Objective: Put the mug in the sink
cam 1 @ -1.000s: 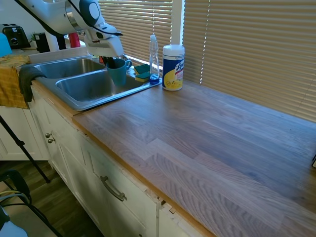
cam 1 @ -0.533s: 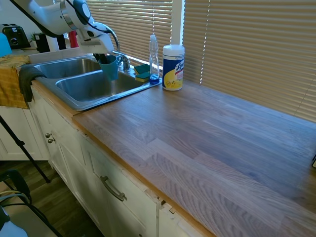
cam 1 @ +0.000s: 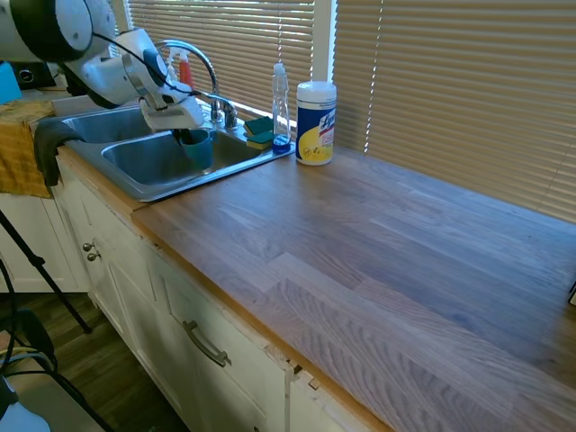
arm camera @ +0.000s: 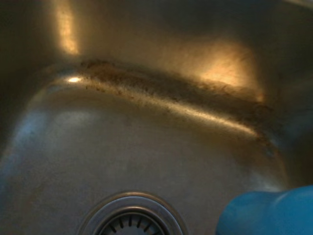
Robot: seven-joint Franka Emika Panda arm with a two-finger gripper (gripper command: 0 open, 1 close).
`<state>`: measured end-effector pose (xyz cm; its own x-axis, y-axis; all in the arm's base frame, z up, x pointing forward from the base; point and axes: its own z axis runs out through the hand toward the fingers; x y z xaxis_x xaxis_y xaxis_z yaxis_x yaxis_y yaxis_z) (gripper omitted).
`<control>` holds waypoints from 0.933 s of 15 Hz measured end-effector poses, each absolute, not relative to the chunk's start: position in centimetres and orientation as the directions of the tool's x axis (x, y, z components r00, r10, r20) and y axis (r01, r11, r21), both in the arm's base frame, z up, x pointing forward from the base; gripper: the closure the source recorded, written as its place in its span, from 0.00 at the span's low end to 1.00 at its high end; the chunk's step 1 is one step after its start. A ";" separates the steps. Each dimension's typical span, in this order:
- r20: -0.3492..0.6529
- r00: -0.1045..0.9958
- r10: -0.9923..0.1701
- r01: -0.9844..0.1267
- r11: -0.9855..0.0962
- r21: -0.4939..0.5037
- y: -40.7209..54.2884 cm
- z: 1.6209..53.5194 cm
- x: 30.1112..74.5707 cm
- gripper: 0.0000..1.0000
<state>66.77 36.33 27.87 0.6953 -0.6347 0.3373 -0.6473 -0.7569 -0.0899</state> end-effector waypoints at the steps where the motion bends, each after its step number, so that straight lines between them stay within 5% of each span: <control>1: 0.336 0.694 -0.636 -0.650 -0.755 -0.085 36.5 25.5 67.5 1.00; 6: 0.327 0.677 -0.659 -0.676 -0.733 -0.075 36.8 19.0 70.1 1.00; 7: 0.326 0.677 -0.660 -0.679 -0.730 -0.070 36.8 18.5 70.4 0.00; 14: 0.278 0.681 -0.678 -0.691 -0.720 -0.064 37.1 16.9 71.5 0.00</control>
<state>71.53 37.12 16.90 0.6806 -0.6778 0.2782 -0.6909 -0.7201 -0.0642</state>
